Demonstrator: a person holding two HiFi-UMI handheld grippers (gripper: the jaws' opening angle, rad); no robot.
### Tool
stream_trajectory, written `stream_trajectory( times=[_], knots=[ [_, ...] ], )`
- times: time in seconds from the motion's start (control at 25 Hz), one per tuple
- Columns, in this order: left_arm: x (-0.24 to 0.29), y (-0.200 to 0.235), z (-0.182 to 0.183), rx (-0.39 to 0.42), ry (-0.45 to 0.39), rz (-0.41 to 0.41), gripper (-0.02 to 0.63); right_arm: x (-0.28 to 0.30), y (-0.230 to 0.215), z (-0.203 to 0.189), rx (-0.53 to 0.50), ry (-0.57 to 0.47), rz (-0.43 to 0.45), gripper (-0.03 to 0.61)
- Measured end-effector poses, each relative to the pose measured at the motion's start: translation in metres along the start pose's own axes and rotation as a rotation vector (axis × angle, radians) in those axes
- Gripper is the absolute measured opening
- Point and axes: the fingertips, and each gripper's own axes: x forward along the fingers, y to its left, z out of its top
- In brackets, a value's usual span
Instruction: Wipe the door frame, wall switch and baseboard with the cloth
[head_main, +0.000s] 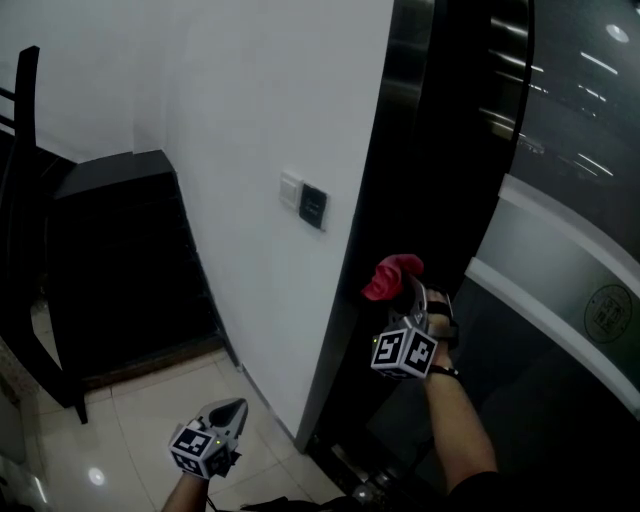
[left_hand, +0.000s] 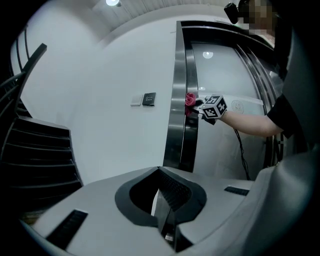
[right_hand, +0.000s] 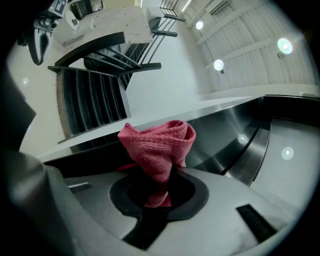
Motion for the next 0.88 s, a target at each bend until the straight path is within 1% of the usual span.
stream_trajectory(
  times=[0.2,0.6,0.88],
  knots=[
    [-0.001,0.000,-0.002,-0.008,0.003,0.015,-0.008,-0.005,0.025,-0.008,0.009,0.004,0.038,0.057],
    [0.001,-0.010,-0.021,-0.023,0.031,0.023,-0.008,-0.015,0.095,-0.031,0.013,0.013,0.145,0.057],
    [-0.001,-0.008,-0.025,-0.031,0.047,0.041,-0.008,-0.021,0.119,-0.037,0.027,0.015,0.180,0.058]
  ],
)
